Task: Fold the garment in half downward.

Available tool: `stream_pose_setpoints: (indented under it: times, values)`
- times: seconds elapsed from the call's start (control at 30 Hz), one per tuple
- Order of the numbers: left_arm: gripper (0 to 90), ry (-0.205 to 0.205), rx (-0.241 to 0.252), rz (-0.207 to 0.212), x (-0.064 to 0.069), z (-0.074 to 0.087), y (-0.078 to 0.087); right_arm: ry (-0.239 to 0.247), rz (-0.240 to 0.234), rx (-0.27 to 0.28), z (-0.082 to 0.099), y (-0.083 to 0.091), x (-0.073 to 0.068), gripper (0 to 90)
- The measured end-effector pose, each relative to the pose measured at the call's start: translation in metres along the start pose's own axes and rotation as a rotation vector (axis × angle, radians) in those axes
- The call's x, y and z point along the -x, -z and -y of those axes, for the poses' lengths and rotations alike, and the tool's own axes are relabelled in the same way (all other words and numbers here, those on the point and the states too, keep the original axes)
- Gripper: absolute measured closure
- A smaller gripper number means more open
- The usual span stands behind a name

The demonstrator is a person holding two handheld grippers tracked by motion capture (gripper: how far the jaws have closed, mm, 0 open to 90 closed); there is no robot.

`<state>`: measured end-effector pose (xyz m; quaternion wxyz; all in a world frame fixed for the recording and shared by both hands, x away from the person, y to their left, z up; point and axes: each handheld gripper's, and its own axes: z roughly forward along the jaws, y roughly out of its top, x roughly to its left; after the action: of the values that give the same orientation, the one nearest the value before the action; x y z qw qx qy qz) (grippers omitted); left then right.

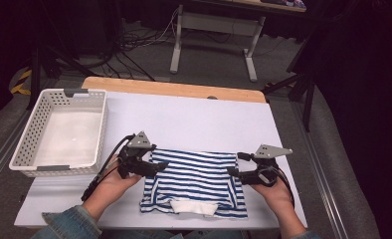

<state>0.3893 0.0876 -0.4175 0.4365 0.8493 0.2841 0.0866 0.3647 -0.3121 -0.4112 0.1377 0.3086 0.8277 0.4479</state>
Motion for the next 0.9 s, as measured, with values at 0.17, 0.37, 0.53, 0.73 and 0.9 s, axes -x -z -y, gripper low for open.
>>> stream_pose_setpoints:
  times: [0.17, 0.37, 0.53, 0.73, 0.9]
  values:
    - [22.8, 0.039, -0.027, -0.032, -0.014, -0.002, -0.012, -0.020, 0.028, -0.025, -0.002, -0.011, 0.013, 25.7]
    - [27.6, 0.064, -0.083, -0.078, -0.032, -0.001, -0.029, -0.058, 0.077, -0.080, 0.000, -0.030, 0.033, 33.1]
    - [34.3, 0.101, -0.117, -0.086, -0.044, 0.002, -0.036, -0.075, 0.088, -0.121, 0.003, -0.041, 0.043, 39.9]
    - [44.4, 0.117, -0.183, -0.107, -0.051, 0.007, -0.046, -0.087, 0.109, -0.176, 0.007, -0.051, 0.052, 45.7]
    - [62.6, 0.089, -0.201, -0.115, -0.045, 0.005, -0.047, -0.074, 0.102, -0.214, 0.008, -0.051, 0.050, 63.1]
